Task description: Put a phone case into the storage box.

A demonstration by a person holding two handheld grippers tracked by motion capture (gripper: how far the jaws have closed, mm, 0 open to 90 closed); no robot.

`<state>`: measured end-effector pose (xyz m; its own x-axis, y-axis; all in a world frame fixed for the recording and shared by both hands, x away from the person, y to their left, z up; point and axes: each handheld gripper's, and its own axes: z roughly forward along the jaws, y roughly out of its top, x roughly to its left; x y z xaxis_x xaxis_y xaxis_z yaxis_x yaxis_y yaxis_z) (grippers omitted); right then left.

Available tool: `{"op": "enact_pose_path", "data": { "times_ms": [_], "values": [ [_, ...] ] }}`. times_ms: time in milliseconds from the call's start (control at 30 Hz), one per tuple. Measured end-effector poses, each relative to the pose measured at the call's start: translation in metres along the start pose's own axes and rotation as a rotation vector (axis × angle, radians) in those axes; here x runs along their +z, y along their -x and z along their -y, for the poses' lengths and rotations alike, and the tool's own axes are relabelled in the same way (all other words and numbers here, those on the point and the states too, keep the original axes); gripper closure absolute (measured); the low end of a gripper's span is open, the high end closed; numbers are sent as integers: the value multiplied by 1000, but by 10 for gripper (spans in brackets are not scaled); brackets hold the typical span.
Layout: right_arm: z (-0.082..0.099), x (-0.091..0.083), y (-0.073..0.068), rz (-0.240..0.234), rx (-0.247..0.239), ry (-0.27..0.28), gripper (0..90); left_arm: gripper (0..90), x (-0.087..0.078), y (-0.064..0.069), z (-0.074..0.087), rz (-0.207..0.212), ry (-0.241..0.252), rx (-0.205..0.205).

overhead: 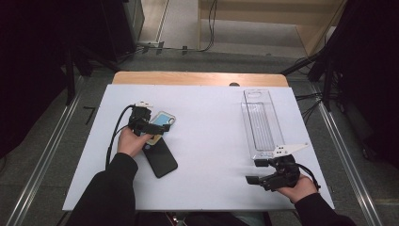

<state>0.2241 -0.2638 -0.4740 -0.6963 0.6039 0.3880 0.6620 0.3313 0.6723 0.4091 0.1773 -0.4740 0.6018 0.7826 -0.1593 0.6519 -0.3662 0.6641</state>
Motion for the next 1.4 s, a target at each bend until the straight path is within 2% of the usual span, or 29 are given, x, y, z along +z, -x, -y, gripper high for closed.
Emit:
{"op": "enact_pose_path", "data": {
  "times_ms": [267,333,400,467,733,967,1067,1133,1167,1400],
  "values": [
    [0,-1,0,3,5,1,143,0,7,-2,7,-14,-13,4],
    [0,-1,0,3,4,-2,143,9,10,-1,7,-50,-29,3],
    [0,0,0,2,2,-2,142,25,11,0,8,-58,-34,11],
    [0,0,0,2,3,-3,142,48,12,3,8,-96,-33,21],
    [0,0,0,4,2,-5,143,48,14,1,10,-101,-36,29],
    [0,0,0,6,2,-9,143,49,20,4,14,-127,-73,61],
    [0,0,0,6,0,-9,143,82,21,6,15,-150,-74,78],
    [0,0,0,6,2,-8,142,151,20,5,15,-158,-68,84],
    [0,0,0,6,3,-9,142,157,19,6,16,-157,-54,78],
    [0,0,0,4,2,-7,143,164,18,6,15,-162,-59,93]
  ]
}}
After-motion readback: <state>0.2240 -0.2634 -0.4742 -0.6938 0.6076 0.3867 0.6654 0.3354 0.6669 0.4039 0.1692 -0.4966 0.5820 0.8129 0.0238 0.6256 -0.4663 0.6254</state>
